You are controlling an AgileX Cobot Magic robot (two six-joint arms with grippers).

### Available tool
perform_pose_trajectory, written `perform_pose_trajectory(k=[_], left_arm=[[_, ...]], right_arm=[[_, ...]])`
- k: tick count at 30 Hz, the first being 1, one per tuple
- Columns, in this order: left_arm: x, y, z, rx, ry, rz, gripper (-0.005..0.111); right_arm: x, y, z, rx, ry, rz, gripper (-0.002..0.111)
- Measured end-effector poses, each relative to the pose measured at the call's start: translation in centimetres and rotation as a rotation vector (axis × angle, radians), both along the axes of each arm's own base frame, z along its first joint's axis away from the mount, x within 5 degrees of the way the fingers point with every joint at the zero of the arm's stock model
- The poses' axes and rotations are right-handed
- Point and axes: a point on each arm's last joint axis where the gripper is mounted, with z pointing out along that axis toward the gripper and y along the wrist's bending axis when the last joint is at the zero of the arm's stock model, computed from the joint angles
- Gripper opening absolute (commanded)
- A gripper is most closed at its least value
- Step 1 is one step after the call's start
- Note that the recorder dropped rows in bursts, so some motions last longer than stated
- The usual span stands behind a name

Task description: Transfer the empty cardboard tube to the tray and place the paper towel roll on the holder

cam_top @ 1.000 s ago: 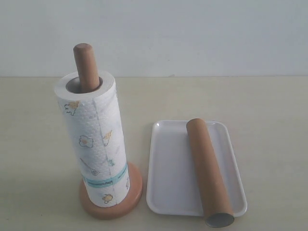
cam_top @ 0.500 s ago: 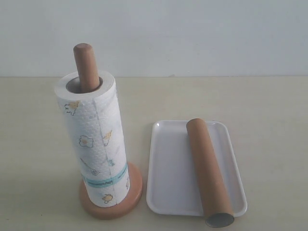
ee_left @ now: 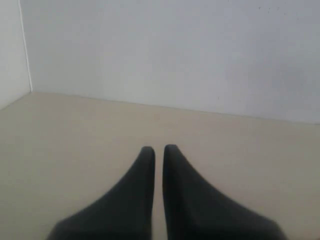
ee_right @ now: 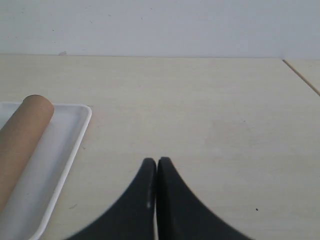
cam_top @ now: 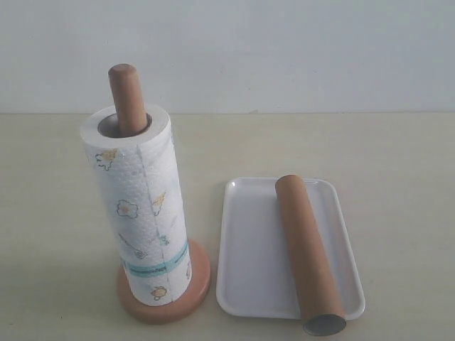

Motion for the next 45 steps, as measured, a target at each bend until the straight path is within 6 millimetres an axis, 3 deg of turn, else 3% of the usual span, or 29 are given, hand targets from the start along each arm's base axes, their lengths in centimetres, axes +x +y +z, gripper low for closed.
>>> perform_pose_trajectory(k=[8,45], left_arm=[[-0.4,0.0,-1.2,0.023,0.126,-0.007,0.006],[-0.3,-0.2,-1.2,0.111,0.136,-0.055,0.006]], right_arm=[[0.0,0.0,0.0,0.000,0.000,0.000,0.000],[0.0,0.0,0.0,0.003,0.000,0.000,0.000]])
